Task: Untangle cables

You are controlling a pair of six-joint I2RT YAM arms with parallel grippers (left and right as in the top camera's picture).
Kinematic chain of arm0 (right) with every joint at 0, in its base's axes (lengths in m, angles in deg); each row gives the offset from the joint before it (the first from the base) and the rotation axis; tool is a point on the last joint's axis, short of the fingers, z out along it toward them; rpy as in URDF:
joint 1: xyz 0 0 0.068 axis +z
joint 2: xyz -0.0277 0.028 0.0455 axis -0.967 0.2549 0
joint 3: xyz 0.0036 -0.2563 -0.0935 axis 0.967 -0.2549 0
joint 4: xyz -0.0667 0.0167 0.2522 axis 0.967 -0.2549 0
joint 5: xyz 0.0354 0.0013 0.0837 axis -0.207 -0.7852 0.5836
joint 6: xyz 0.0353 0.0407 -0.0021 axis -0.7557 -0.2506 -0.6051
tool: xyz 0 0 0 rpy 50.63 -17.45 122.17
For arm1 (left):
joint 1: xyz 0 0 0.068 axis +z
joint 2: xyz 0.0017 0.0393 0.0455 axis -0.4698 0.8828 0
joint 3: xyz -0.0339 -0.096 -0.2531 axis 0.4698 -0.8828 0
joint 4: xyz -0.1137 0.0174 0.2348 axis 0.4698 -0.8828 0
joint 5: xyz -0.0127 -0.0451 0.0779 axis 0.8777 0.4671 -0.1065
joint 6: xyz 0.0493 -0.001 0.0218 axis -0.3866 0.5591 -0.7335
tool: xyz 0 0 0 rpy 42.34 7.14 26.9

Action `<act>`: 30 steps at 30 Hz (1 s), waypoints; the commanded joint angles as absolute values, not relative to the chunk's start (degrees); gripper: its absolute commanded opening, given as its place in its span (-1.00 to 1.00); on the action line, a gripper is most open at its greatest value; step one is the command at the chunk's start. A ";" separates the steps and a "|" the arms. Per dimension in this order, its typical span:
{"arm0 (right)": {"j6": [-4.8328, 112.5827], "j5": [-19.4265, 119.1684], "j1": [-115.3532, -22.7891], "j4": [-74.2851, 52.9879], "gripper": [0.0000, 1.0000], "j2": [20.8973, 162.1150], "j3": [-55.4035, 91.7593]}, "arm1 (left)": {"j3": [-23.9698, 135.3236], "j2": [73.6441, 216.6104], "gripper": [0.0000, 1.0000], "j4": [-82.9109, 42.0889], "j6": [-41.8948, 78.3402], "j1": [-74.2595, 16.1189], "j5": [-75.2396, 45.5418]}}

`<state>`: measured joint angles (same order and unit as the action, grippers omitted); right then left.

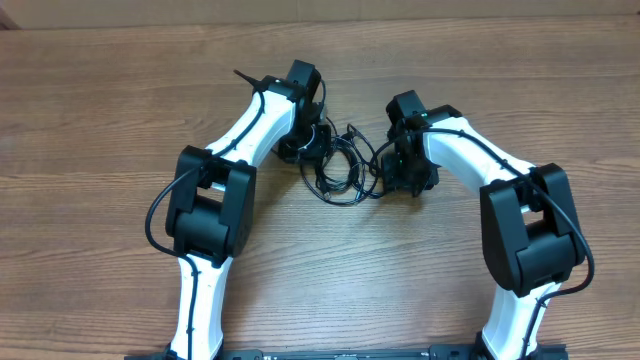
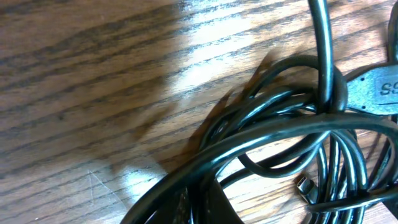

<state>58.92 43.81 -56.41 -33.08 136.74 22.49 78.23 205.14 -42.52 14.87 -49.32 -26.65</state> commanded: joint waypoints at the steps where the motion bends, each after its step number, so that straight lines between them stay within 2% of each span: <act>1: 58.81 35.81 -56.73 -33.74 -0.03 138.53 21.38 | 77.53 207.50 -0.91 -42.72 15.48 -49.30 -34.87; 8: 58.31 28.13 -56.73 -35.18 -0.04 141.00 21.38 | 77.53 207.50 -0.91 -43.63 16.99 -48.07 -42.63; 13: 55.40 20.75 -57.52 -36.30 -0.05 141.04 21.38 | 77.53 207.50 -0.92 -44.46 17.18 -46.13 -43.13; 30: 56.30 25.10 -64.49 -34.96 -0.03 141.09 21.38 | 77.53 207.50 -0.91 -45.54 17.40 -42.20 -44.33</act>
